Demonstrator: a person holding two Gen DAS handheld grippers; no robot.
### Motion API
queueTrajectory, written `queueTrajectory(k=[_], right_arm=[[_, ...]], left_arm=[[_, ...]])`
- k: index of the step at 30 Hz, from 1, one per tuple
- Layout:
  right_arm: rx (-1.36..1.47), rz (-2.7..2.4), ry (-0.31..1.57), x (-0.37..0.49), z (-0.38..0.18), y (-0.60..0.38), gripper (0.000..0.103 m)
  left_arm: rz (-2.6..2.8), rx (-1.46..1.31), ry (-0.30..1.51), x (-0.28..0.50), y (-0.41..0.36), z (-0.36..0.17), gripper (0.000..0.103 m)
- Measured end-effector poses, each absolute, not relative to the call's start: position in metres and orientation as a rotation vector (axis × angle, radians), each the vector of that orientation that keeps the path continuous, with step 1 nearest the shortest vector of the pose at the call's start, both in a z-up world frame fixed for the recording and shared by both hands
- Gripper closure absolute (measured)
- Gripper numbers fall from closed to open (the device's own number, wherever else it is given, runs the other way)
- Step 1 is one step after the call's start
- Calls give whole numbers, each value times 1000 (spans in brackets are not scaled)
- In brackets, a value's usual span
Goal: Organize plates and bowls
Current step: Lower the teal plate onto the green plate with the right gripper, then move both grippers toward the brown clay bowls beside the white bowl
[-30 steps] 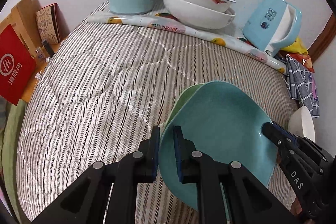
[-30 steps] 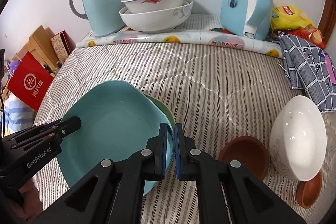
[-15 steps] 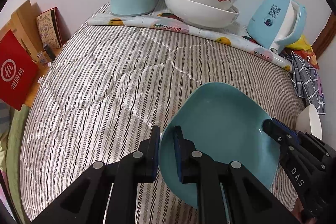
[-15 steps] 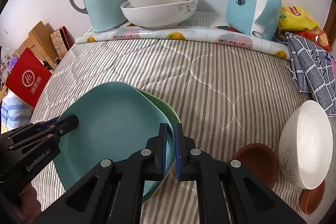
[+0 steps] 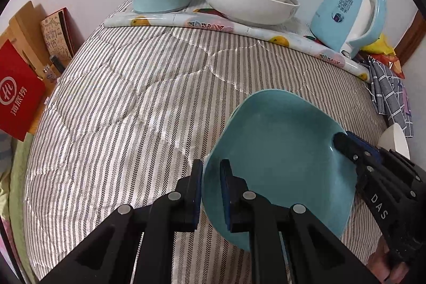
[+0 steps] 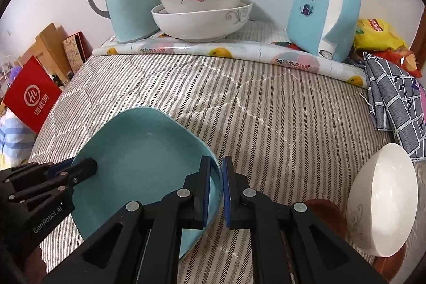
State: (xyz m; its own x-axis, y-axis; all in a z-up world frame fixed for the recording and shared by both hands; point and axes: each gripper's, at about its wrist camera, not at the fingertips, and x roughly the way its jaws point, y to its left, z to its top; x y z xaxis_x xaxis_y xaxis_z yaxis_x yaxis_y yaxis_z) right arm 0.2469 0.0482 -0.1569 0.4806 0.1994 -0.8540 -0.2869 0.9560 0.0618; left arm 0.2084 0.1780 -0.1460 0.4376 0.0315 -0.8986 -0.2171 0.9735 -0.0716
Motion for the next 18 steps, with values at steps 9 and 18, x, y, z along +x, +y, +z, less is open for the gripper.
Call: queueTrajectory(k=[9, 18], right_arm=[[-81, 300, 1041, 242, -158, 44, 92], [-78, 296, 1010, 225, -141, 35, 73]], left_arm=[[166, -177, 1102, 203, 175, -141, 90], [177, -193, 1090, 195, 171, -131, 89]])
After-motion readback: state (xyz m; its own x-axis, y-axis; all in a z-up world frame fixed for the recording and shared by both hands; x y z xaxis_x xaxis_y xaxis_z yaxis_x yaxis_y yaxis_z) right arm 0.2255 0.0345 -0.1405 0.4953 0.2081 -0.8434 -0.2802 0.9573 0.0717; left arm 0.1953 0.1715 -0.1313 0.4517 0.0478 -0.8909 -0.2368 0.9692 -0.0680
